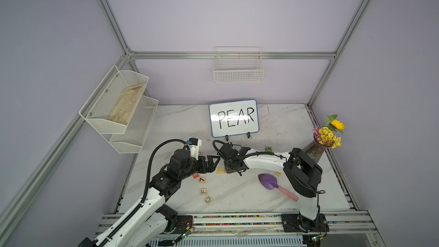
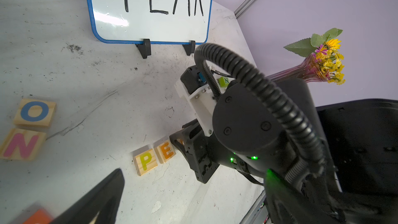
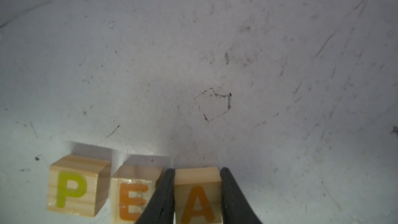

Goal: Spell the uppercase word “pear” with letter blocks
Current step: Place the letter block at the center of the board, then pick up the letter block from the center of the board.

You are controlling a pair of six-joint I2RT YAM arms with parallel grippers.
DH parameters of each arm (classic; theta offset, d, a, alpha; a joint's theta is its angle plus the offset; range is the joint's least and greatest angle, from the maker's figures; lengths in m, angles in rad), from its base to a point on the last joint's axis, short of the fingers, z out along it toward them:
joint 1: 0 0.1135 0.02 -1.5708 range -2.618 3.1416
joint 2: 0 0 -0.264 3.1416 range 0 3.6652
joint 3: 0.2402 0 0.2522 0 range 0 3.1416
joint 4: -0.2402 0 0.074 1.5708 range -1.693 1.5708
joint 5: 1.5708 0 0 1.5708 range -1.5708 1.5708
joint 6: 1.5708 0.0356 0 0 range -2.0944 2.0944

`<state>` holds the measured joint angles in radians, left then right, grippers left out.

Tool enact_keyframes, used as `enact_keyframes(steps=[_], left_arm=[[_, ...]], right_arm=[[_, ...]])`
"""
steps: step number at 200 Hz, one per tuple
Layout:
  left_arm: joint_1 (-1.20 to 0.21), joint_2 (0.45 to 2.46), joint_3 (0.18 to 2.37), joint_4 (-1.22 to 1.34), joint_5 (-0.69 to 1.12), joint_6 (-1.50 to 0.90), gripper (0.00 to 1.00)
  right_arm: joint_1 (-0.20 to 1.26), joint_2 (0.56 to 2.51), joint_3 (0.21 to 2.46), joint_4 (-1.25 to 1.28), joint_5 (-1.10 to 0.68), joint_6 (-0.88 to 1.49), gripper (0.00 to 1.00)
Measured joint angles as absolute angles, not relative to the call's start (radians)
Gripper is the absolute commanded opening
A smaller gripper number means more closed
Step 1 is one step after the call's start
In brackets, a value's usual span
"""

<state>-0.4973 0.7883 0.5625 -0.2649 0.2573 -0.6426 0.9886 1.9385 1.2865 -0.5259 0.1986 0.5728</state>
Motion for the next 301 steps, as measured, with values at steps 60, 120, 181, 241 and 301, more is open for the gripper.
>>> enact_keyframes(steps=[60, 120, 181, 241, 301], left_arm=[[-0.497, 0.788, 0.562, -0.271, 0.257, -0.643, 1.00], [-0.497, 0.788, 0.562, -0.272, 0.257, -0.642, 1.00], [-0.497, 0.799, 0.562, -0.271, 0.257, -0.642, 1.00], [-0.497, 0.879, 0.563, -0.222, 0.266, -0.638, 1.00], [-0.497, 1.074, 0.582, -0.164, 0.300, -0.625, 1.00]], right_arm=[[0.989, 1.938, 1.287, -0.527, 0.199, 0.576, 0.38], [0.989, 1.938, 1.287, -0.527, 0.200, 0.580, 0.41], [0.989, 1.926, 1.287, -0.533, 0.217, 0.581, 0.52], [0.976, 1.797, 1.317, -0.547, 0.285, 0.557, 0.59], [0.806, 1.656, 1.267, -0.547, 0.319, 0.525, 0.59]])
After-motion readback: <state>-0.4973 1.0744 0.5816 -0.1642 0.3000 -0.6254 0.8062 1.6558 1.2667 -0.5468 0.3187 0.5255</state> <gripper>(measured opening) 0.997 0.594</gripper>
